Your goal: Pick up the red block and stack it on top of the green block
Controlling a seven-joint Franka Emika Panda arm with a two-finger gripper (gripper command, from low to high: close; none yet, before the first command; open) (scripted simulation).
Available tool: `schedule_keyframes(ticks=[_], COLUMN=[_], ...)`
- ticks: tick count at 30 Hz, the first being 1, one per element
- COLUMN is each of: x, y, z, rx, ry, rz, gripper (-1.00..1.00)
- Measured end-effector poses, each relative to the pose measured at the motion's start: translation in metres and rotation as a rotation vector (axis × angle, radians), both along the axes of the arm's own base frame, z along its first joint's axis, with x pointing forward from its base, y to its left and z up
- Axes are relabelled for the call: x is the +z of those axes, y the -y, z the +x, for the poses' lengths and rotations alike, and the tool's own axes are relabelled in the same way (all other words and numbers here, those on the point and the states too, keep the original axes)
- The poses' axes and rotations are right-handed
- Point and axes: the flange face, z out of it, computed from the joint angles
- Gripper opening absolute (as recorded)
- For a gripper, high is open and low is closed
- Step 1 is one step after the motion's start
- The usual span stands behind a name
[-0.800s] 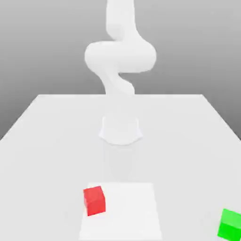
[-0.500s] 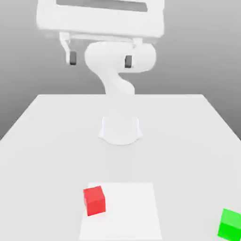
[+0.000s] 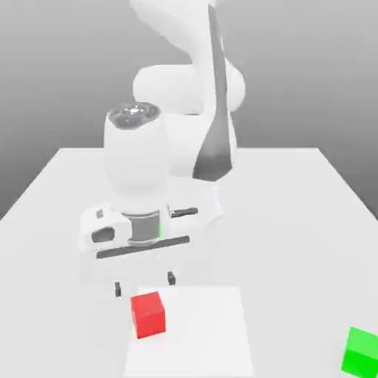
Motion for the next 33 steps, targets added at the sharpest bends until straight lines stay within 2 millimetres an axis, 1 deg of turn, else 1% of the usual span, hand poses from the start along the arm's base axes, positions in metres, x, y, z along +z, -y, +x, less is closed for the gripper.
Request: schedule_keyframes(ticks=[2,3,8,9,10,12,15,16,17,19,22,24,26,29,30,31,32,33], x=[-0.022,-0.030,-0.030,-0.034,-0.031,-0.015,0.015,0.024,0.030,0.037,0.045,0.050,0.056,0.061,0.052,0.040,0.026,0.013], y=[0.000,0.000,0.000,0.000,0.000,0.000,0.000,-0.004,-0.020,-0.061,-0.130,-0.179,-0.228,-0.303,-0.326,-0.337,-0.343,-0.346], z=[-0.001,-0.002,-0.002,-0.002,-0.002,-0.001,-0.001,0.000,0.010,0.032,0.060,0.070,0.075,0.071,0.070,0.069,0.068,0.067], rx=[0.001,0.001,0.000,0.000,0.001,0.001,0.001,0.007,0.036,0.101,0.192,0.251,0.308,0.390,0.414,0.426,0.432,0.435], ry=[-0.001,-0.002,-0.003,-0.003,-0.003,-0.003,-0.003,-0.003,-0.004,-0.005,-0.006,-0.006,-0.005,-0.004,-0.003,-0.003,-0.003,-0.003], rz=[0.000,0.000,0.000,0.000,0.000,0.000,0.001,0.001,-0.001,-0.004,-0.007,-0.007,-0.005,-0.001,0.000,0.000,0.000,0.000], gripper=[0.00,-1.00,-1.00,-1.00,-1.00,-1.00,-1.00,-1.00,-1.00,-1.00,-1.00,-1.00,-1.00,-1.00,-1.00,-1.00,-1.00,1.00])
